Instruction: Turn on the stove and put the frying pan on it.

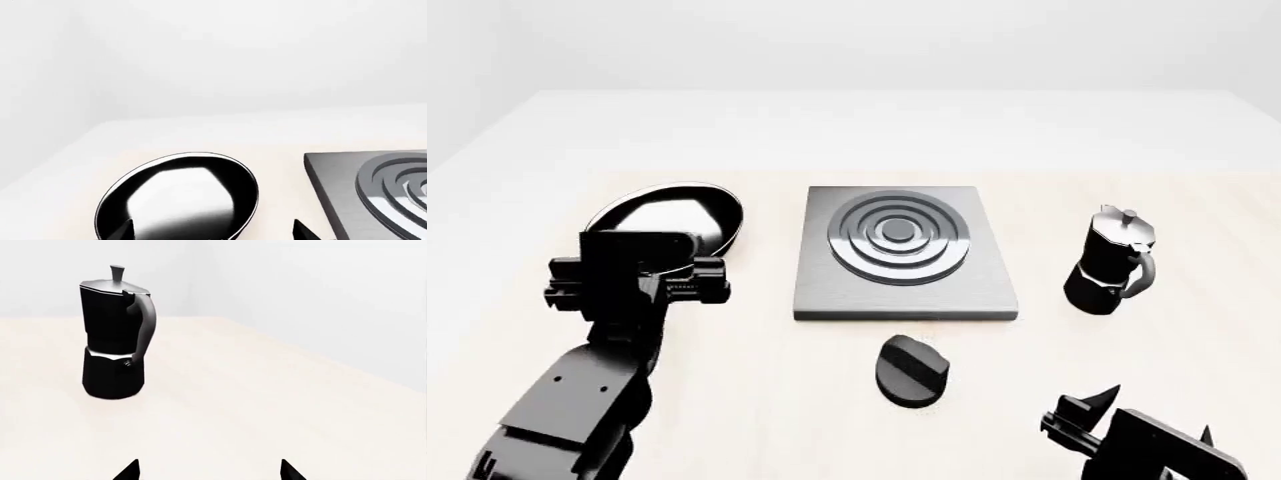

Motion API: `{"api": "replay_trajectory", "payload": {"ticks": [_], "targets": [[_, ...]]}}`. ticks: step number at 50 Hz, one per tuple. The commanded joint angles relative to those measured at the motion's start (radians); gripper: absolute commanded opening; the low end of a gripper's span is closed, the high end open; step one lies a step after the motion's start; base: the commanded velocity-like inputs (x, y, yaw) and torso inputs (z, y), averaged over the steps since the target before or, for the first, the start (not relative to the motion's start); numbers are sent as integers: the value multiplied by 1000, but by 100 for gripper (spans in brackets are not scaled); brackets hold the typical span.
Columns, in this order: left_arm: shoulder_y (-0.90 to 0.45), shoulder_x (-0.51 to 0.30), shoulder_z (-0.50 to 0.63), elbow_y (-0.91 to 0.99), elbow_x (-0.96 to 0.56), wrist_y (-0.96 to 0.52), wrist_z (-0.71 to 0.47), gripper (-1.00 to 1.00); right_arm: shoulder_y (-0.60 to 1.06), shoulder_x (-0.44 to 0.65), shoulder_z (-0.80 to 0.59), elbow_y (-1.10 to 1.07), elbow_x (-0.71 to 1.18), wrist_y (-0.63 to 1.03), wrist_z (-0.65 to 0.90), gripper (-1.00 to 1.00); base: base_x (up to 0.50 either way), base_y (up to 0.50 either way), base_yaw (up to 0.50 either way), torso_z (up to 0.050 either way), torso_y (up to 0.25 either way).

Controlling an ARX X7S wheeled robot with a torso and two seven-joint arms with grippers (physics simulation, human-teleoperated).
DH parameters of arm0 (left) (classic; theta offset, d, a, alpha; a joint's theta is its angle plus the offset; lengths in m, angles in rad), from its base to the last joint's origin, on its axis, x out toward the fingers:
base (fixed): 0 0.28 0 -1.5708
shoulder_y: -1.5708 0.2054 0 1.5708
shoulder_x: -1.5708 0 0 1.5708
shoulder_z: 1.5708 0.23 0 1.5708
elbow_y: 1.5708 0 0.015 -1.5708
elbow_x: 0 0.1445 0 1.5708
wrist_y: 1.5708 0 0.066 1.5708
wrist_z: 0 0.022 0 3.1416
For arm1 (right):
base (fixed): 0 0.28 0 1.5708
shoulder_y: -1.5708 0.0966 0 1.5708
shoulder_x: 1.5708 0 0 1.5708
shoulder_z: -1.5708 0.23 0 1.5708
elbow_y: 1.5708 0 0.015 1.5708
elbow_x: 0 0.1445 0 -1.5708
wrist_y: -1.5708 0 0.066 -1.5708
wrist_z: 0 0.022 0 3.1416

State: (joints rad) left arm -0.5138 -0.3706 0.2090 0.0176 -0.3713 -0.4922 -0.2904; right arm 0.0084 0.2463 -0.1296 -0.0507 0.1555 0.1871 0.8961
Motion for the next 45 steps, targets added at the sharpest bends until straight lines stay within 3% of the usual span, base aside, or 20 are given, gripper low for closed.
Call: {"api": "replay_trajectory", "payload": {"ticks": [1, 16, 30, 45], "targets": [[-165, 5, 2, -229, 28, 0, 21, 100, 3, 0, 0, 11, 7, -7, -1, 100, 0, 0, 0, 0, 0], [-263, 23, 44, -438, 71, 16, 48, 100, 6, 2, 0, 7, 18, 12, 4, 100, 0, 0, 0, 0, 0], [-284, 17, 26, -385, 15, -205, 15, 100, 8, 3, -7, 8, 23, 21, 3, 100, 0, 0, 0, 0, 0], [-310, 23, 61, -428, 10, -254, 47, 100, 9, 4, -8, 18, 31, 9, 0, 100, 0, 0, 0, 0, 0]]}}
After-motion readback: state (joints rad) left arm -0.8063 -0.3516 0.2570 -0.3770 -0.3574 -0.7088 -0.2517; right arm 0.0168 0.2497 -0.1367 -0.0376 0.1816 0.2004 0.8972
